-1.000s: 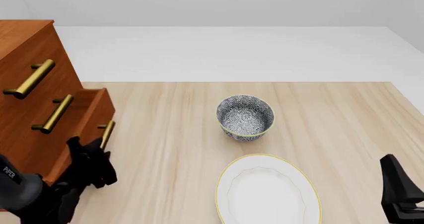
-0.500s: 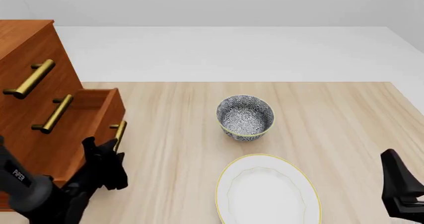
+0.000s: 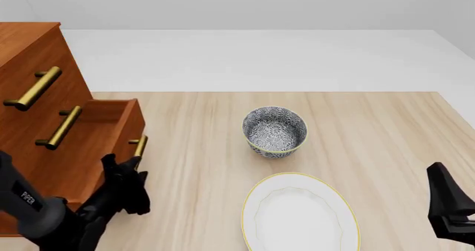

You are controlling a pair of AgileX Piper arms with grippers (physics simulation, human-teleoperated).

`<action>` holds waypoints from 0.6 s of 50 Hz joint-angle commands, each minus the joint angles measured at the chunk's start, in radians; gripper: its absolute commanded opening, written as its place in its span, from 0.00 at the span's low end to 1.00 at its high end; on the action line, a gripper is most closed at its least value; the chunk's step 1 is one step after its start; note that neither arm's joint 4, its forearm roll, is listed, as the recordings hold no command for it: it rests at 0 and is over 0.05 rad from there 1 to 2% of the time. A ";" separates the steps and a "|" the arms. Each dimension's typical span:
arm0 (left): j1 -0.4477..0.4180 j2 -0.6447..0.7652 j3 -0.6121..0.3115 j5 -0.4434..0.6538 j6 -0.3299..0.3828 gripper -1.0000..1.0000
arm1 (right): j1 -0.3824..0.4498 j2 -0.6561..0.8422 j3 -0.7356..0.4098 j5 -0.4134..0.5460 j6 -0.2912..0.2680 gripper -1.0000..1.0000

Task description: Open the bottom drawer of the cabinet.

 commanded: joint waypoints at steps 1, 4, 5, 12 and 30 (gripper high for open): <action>-0.085 -0.017 -0.026 -0.037 0.014 0.00 | 0.001 0.003 -0.007 0.004 0.001 1.00; -0.092 -0.016 -0.027 -0.037 0.017 0.00 | 0.000 0.005 -0.009 0.003 0.002 1.00; -0.095 -0.015 -0.026 -0.037 0.017 0.00 | 0.001 0.005 -0.009 0.004 0.002 1.00; -0.105 -0.015 -0.030 -0.037 0.022 0.00 | 0.001 0.004 -0.014 0.010 0.002 1.00; -0.113 0.002 -0.042 -0.037 0.022 0.00 | 0.004 -0.009 -0.025 0.034 0.003 1.00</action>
